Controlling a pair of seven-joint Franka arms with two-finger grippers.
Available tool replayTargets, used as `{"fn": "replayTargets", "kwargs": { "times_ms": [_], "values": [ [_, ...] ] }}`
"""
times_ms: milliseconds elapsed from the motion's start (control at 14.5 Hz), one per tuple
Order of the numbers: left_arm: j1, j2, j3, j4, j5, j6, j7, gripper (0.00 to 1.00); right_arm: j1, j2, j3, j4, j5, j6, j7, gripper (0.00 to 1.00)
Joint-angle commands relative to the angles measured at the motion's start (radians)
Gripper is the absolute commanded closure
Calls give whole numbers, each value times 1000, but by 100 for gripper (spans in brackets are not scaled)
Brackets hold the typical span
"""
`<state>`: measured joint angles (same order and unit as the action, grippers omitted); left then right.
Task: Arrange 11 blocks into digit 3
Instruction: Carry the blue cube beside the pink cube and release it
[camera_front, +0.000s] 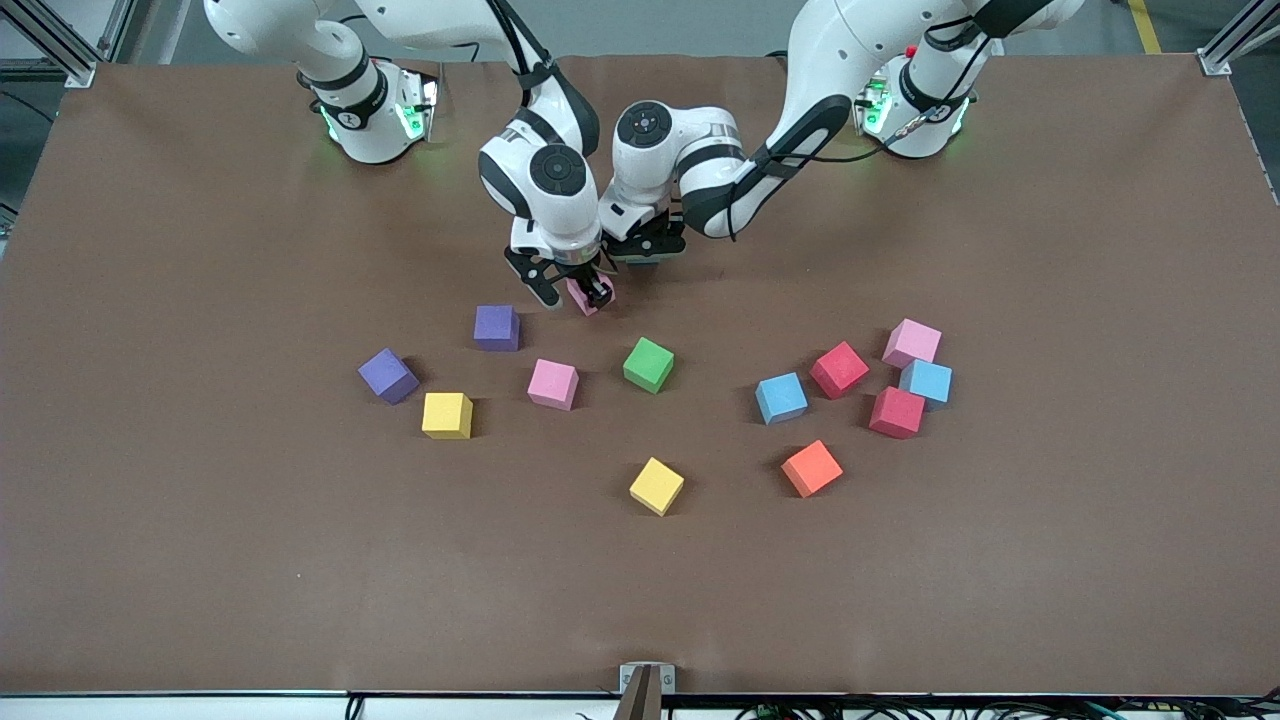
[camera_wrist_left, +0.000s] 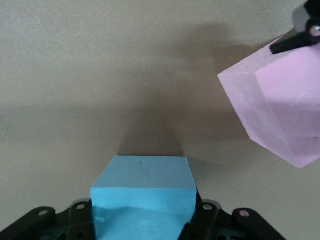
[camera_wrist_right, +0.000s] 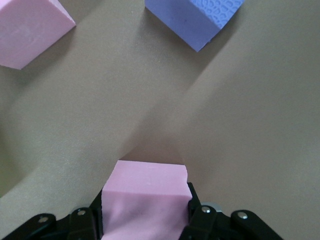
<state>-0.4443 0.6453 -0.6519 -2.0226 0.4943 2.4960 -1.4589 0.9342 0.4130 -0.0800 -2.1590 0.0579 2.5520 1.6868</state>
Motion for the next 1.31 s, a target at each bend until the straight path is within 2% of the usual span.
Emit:
{"fn": "replayTargets", "kwargs": {
  "times_ms": [0,207,276,346,415,968,1244],
  "values": [
    [-13,39,8,54,29,-19,-29,58,37,-3,-3,-9,8,7,10,96],
    [-11,34,8,55,29,-19,-29,49,12,-20,-7,-30,10,0,91,99],
    [-11,31,8,55,29,-19,-29,35,-4,-35,-9,-33,10,-4,143,100],
    [-11,28,9,53,30,-19,-29,7,-27,-46,-9,-38,10,-18,180,100],
    [-10,27,8,54,30,-20,-28,0,-46,-57,-9,-44,10,-39,192,100],
    [-8,-57,-9,53,32,-127,-25,0,-114,-233,-9,-232,10,-59,260,100],
    [51,-168,-89,53,15,-278,-9,0,-65,-246,-7,-243,10,-58,382,100]
  ]
}}
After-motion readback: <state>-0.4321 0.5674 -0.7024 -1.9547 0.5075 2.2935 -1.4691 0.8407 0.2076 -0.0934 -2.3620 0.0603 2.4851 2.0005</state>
